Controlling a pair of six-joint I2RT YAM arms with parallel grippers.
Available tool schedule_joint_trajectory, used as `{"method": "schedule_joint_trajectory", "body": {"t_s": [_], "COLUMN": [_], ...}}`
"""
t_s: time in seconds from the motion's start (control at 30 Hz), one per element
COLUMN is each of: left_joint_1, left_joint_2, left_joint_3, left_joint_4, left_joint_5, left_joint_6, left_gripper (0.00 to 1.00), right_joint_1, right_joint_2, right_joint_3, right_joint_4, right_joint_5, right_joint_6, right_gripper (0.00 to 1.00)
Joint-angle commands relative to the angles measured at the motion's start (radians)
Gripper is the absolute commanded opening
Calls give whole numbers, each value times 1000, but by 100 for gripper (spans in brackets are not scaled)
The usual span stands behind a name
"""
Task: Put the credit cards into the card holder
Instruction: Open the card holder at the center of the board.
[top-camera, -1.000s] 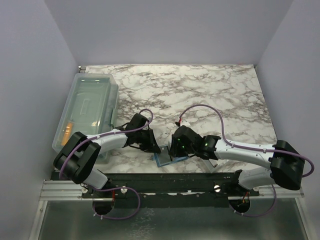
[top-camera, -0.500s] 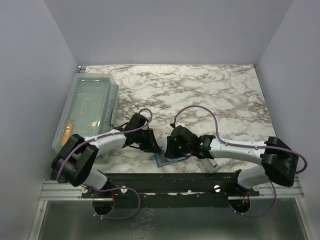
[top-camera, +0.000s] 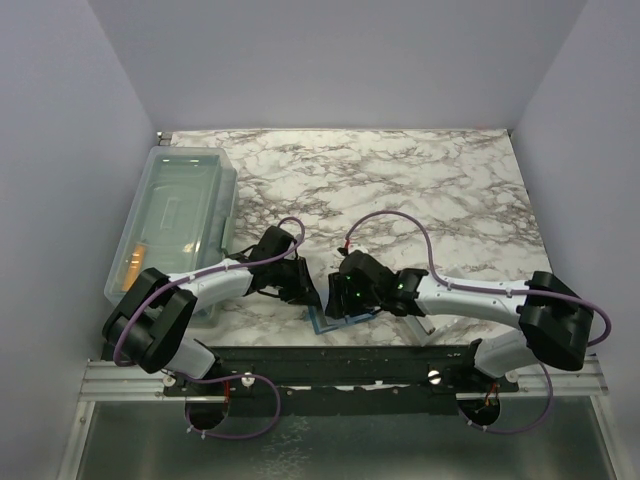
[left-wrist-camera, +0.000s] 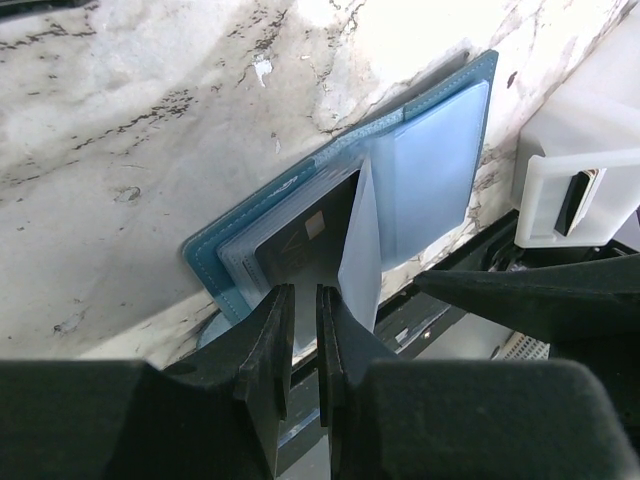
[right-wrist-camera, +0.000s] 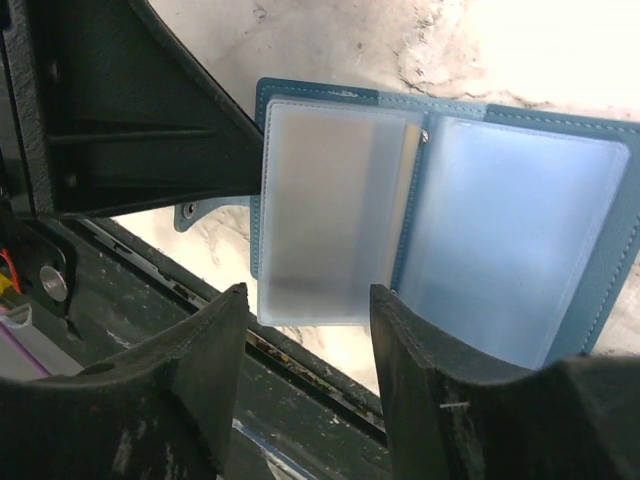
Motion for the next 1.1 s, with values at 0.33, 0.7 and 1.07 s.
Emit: {"method": "schedule_joint_trajectory", "body": {"t_s": [0.33,0.7,1.07], "left_joint_1": [-2,-2,-2], "left_joint_2": [-13,-12,-18], "left_joint_3": [-16,-17,-19], "left_joint_4": [-1,-2,-1], "left_joint_5": [21,21,23], "left_joint_6": [4,5,3], "left_gripper": [20,20,20], "right_joint_1": [-1,-2,-1], "right_joint_2": [85,69,157], "right_joint_3": [62,49,91], "right_joint_4": [-21,-39,-38], "right_joint_5": [-50,-7,-1], "right_joint_6": [-47,-21,-43], "right_gripper": [57,31,57]}}
